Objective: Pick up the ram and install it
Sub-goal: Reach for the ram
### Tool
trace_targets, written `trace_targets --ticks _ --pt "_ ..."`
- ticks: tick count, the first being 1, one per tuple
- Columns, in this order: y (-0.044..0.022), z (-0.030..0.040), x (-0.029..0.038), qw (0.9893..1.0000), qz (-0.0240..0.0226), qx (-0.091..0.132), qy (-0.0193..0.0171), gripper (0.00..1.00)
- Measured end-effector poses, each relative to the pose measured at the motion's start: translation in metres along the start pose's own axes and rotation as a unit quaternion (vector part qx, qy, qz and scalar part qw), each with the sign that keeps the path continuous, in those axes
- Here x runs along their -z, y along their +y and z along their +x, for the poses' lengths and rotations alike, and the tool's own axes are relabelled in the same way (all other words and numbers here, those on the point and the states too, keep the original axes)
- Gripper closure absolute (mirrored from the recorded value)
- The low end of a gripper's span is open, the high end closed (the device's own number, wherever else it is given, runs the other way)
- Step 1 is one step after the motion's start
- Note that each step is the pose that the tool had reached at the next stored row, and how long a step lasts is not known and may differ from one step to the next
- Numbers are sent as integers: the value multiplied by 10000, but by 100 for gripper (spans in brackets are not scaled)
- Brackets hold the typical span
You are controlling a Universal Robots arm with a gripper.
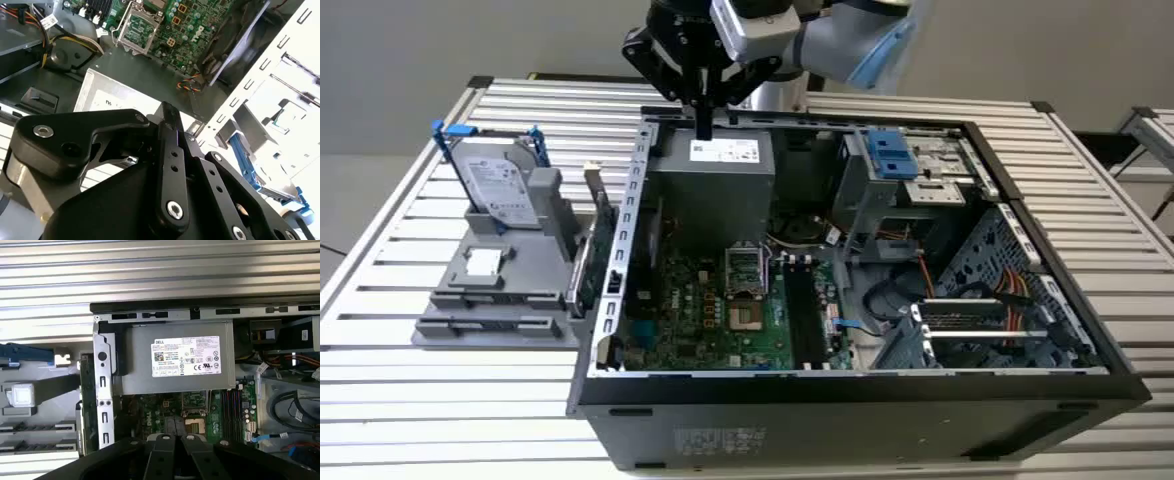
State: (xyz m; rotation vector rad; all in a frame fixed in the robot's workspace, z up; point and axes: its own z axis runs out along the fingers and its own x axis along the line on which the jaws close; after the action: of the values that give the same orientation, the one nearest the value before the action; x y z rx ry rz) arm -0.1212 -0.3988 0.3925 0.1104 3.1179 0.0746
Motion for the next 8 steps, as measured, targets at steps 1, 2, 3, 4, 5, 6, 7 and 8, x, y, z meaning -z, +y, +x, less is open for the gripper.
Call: trace_targets --ticks 1,2,3,4,5,6,7,8 --pt "0 0 0 10000 0 0 0 100" --pt "0 0 0 10000 1 0 0 100" --pt "0 0 0 10000 1 0 0 100" --pt "0 0 1 10000 1 0 0 100" --pt "0 0 1 10000 1 0 0 100" --pt "0 0 1 10000 1 0 0 100" --pt "0 0 1 10000 2 0 1 100" --pt "0 3 1 10000 2 -1 1 100"
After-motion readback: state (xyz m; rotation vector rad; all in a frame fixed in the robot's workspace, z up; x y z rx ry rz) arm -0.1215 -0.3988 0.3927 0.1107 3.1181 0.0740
